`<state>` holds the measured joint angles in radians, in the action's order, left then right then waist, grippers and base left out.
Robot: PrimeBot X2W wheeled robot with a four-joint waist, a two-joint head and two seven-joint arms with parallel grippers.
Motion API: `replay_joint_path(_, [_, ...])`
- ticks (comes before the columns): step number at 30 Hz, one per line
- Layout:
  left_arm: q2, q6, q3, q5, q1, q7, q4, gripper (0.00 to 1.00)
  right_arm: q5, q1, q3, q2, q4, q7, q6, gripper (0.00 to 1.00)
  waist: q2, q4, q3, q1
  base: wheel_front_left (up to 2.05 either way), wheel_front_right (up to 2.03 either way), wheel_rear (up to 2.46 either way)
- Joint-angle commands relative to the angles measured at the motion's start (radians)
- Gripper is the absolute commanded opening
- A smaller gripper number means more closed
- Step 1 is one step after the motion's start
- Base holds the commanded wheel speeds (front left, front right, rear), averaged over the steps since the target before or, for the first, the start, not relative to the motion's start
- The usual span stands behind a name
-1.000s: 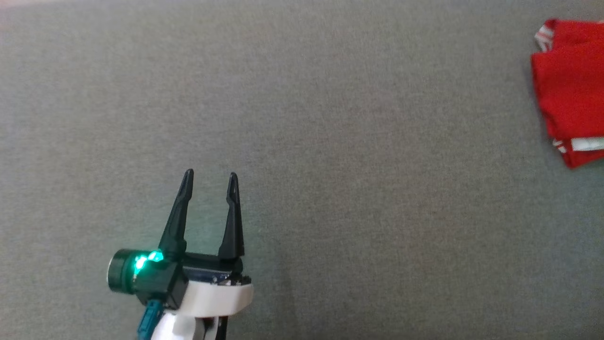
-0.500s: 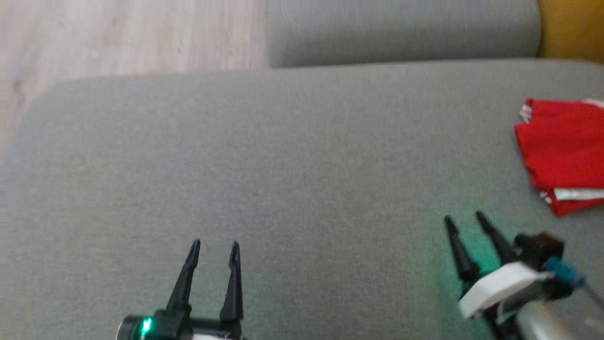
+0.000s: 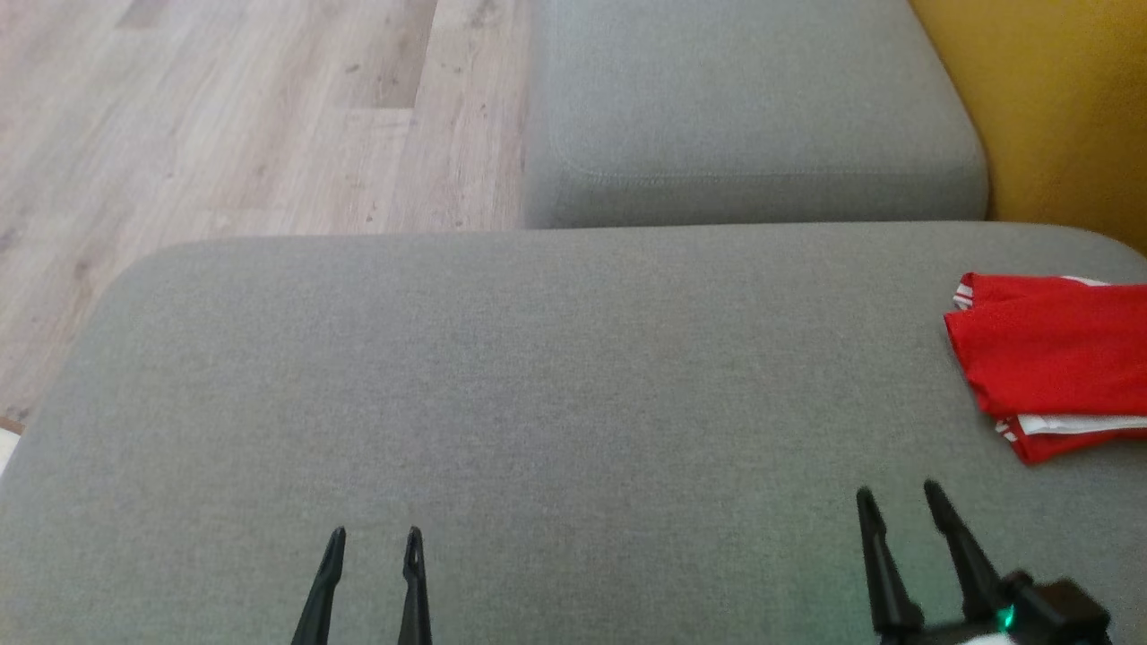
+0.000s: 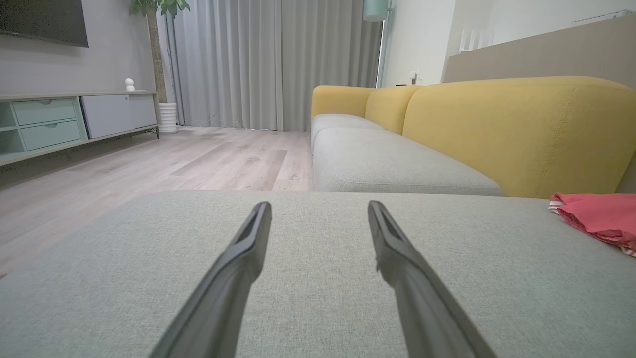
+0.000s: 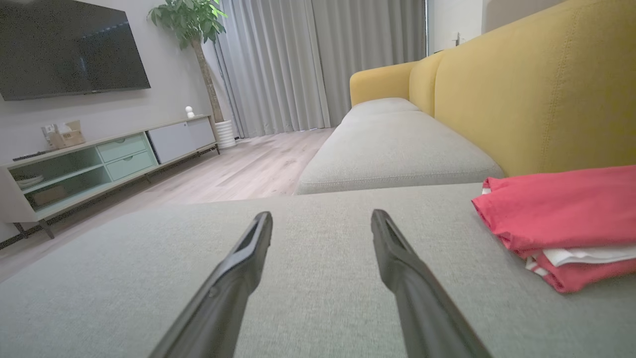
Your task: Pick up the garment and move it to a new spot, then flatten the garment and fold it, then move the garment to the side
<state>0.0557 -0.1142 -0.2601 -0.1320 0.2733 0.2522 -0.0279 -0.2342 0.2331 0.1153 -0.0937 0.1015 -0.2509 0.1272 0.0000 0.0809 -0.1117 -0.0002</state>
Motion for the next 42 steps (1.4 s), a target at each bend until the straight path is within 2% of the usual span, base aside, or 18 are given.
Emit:
replay_joint_path(1, [-0.005,-0.002,0.034,0.007,-0.028,0.010,0.038,1.00,0.012,-0.027,0.015,-0.004,-0.039,-0.011,0.003,1.00,0.0000,-0.001,-0.010,0.0002,0.00,0.00,0.00])
replay_joint_path(10, [-0.005,0.014,0.061,0.022,-0.005,0.010,0.047,1.00,0.053,0.050,-0.022,0.025,-0.058,-0.011,0.003,1.00,0.0000,-0.003,-0.040,0.0002,0.00,0.00,0.00])
replay_joint_path(21, [-0.005,0.029,0.071,0.028,0.004,0.010,0.038,1.00,0.059,0.058,-0.022,0.037,-0.051,-0.011,0.003,1.00,0.0000,0.000,-0.044,0.0002,0.00,0.00,0.00])
replay_joint_path(22, [0.001,0.027,0.040,0.019,0.044,0.000,0.008,0.00,0.051,0.090,-0.044,0.047,-0.022,0.000,0.000,0.00,0.0000,0.000,-0.044,0.0002,0.00,0.00,0.00])
replay_joint_path(26, [0.000,0.026,0.036,0.015,0.054,-0.005,-0.051,0.00,0.048,0.092,-0.039,0.047,0.039,0.002,0.000,0.00,0.0000,0.001,-0.043,0.0003,0.00,0.00,0.00])
replay_joint_path(42, [0.011,0.051,0.061,-0.177,0.004,-0.035,-0.067,0.00,-0.133,0.041,-0.049,0.038,0.050,0.036,0.000,0.00,0.0000,-0.009,-0.024,0.0002,0.00,0.00,0.00])
